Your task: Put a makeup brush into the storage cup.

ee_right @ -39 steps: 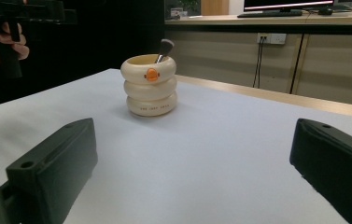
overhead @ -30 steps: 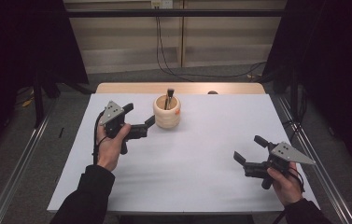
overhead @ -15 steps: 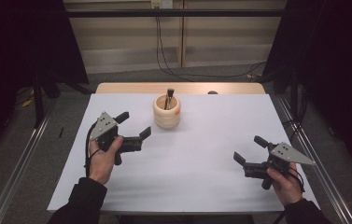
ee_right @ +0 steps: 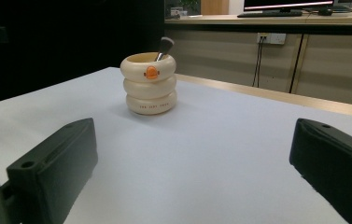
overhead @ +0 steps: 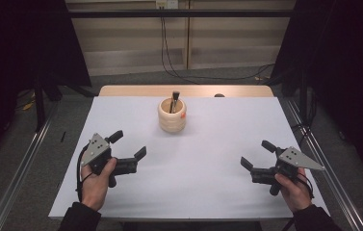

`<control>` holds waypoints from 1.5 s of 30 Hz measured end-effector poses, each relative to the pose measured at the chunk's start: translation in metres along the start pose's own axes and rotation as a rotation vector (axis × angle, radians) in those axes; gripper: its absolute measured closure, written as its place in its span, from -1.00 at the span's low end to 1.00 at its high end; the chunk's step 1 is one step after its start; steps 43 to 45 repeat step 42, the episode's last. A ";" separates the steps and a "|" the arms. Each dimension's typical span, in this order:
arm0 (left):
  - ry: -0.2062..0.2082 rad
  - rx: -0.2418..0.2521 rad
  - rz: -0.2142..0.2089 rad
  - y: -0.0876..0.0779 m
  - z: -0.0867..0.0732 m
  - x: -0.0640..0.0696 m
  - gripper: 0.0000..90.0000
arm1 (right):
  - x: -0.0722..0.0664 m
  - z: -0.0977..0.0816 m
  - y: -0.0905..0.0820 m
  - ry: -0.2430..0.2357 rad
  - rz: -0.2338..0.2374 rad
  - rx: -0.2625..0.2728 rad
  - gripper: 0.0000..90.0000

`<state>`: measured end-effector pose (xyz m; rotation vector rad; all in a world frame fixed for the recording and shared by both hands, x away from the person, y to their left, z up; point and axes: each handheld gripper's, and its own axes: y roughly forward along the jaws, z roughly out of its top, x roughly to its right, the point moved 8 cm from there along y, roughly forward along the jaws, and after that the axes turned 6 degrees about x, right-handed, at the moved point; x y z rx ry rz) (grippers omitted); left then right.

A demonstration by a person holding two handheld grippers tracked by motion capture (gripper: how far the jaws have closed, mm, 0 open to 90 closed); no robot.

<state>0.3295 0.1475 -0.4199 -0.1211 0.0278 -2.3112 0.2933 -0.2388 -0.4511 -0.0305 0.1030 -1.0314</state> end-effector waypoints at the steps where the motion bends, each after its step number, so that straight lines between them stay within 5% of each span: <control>1: -0.011 0.004 -0.004 -0.003 -0.002 0.001 -0.98 | 0.000 0.000 0.000 0.004 -0.002 -0.006 -0.99; 8: -0.016 0.023 0.052 -0.023 -0.010 -0.002 -0.96 | 0.000 -0.001 0.000 0.006 -0.009 -0.003 -0.99; 11: -0.040 0.023 0.053 -0.029 -0.018 0.000 -0.96 | 0.000 -0.001 -0.001 0.006 -0.007 -0.008 -0.99; 19: -0.009 -0.010 0.035 -0.045 -0.024 0.009 -0.92 | 0.001 -0.001 -0.005 0.002 -0.009 -0.006 -0.98; 25: 0.010 -0.008 0.046 -0.050 -0.030 0.011 -0.96 | 0.001 -0.002 -0.009 -0.003 -0.011 -0.003 -0.98; 28: -0.021 0.016 0.046 -0.052 -0.029 0.011 -0.97 | 0.000 -0.002 -0.009 -0.010 -0.006 0.001 -0.98; 30: 0.000 0.013 0.051 -0.052 -0.029 0.009 -0.97 | 0.000 -0.002 -0.008 -0.006 -0.006 0.002 -0.98; 45: -0.031 -0.001 0.073 -0.050 -0.036 0.006 -0.97 | 0.003 -0.002 -0.008 -0.019 -0.021 -0.001 -0.97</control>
